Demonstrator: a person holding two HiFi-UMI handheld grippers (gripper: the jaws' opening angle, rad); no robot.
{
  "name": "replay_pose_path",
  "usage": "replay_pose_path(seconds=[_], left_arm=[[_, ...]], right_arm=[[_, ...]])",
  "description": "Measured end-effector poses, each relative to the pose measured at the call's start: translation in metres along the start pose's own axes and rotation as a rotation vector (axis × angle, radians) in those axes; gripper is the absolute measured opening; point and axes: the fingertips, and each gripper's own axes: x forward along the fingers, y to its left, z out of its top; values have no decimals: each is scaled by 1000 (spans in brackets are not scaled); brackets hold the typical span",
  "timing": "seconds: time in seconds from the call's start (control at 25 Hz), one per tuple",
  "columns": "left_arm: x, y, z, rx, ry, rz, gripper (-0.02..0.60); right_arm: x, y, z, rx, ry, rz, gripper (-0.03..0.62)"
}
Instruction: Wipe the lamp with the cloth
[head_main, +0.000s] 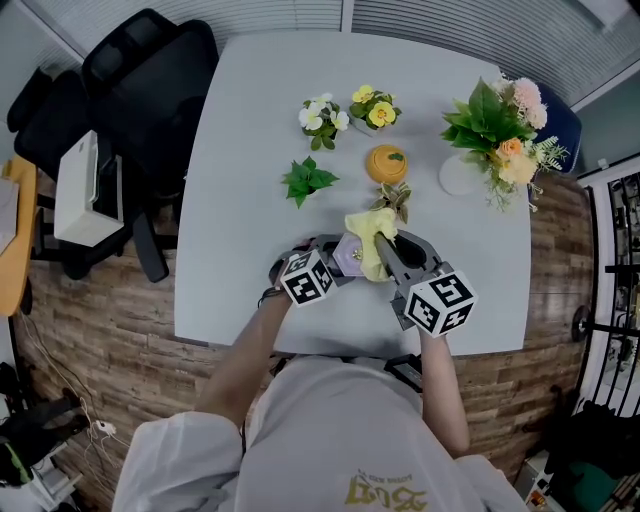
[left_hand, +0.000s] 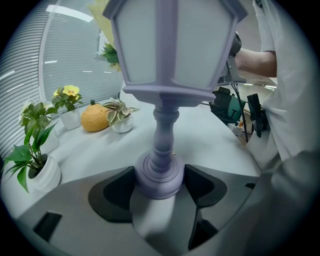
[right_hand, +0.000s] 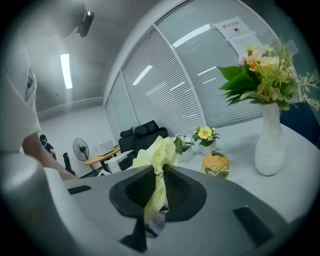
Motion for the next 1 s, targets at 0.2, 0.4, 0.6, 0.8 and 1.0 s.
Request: replay_pose_path(seconds=[0.2,0.4,0.6,0.8,1.0], left_arm=[[0,0,0,-4,3,-2,327],[0,1,1,-4,1,-2,326],[1,1,0,-4,2,-3,326],[0,1,1,-4,2,-3,327],[0,1,1,-5,3,-2,327]], right_arm=[[4,-4,2,62,-28,74,48],[11,-6,2,108,-36,115,48],[12,-13,-5,171,-49,128,48],[14,-17,-11,193,-36,131,48],[14,-18,-16,209,-28,146,48]])
